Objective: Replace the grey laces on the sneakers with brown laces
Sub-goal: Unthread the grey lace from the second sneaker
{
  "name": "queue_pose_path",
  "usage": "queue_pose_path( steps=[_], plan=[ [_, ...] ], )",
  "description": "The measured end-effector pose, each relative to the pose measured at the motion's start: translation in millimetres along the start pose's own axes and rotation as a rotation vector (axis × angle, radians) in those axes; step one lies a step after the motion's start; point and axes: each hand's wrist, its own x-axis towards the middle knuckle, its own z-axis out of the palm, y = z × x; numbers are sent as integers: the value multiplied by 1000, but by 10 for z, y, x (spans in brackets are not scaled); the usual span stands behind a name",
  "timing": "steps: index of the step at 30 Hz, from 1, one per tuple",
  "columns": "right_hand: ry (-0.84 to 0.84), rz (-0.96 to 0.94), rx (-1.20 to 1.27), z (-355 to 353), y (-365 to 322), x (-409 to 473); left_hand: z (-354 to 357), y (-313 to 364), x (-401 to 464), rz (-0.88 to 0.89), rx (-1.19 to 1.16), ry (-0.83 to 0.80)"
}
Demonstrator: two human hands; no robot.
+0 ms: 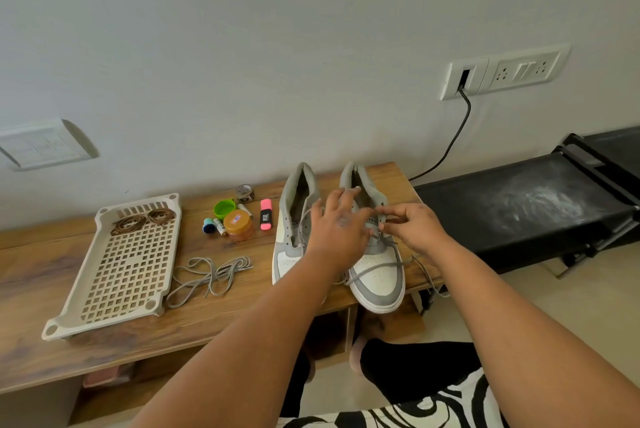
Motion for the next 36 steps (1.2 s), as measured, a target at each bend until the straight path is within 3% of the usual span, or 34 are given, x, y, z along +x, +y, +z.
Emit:
queue_pose_path(
  steps=[4, 6, 12, 15, 18, 21, 22, 23, 26, 29, 33, 36],
  plan=[
    [30, -63, -121, 13, -9, -16, 124, 95, 4, 9, 36, -151],
    [22, -83, -162, 16, -33, -23, 125, 109, 29, 64, 87, -153],
    [50, -124, -351, 80, -90, -3, 211, 24, 43, 153, -42, 54],
    [74, -75, -265, 88, -81, -11, 244, -15, 48, 28, -197, 98],
    [64, -48, -203, 76, -85, -41, 235, -13, 70, -166, -490, 91],
    [51, -37, -214, 73, -113, -54, 18, -17, 130, -606, -1209, 161],
    [52, -39, -218, 81, -113, -49, -30, -63, 145, -650, -1344, 167],
    [49, -45, -226, 87, -109, -45, -78, -107, 137, -615, -1353, 132],
    [21, -62, -276, 82, -111, -58, -108, -197, 20, -390, -897, 10],
    [25, -85, -348, 87, -129, -102, -137, -208, -32, -295, -700, 48],
    [154, -189, -279, 155, -317, -281, -412, -84, -108, -317, -892, 185],
    [68, -256, -67, 214, -547, -509, -626, 44, -270, -336, -1129, 247]
  ],
)
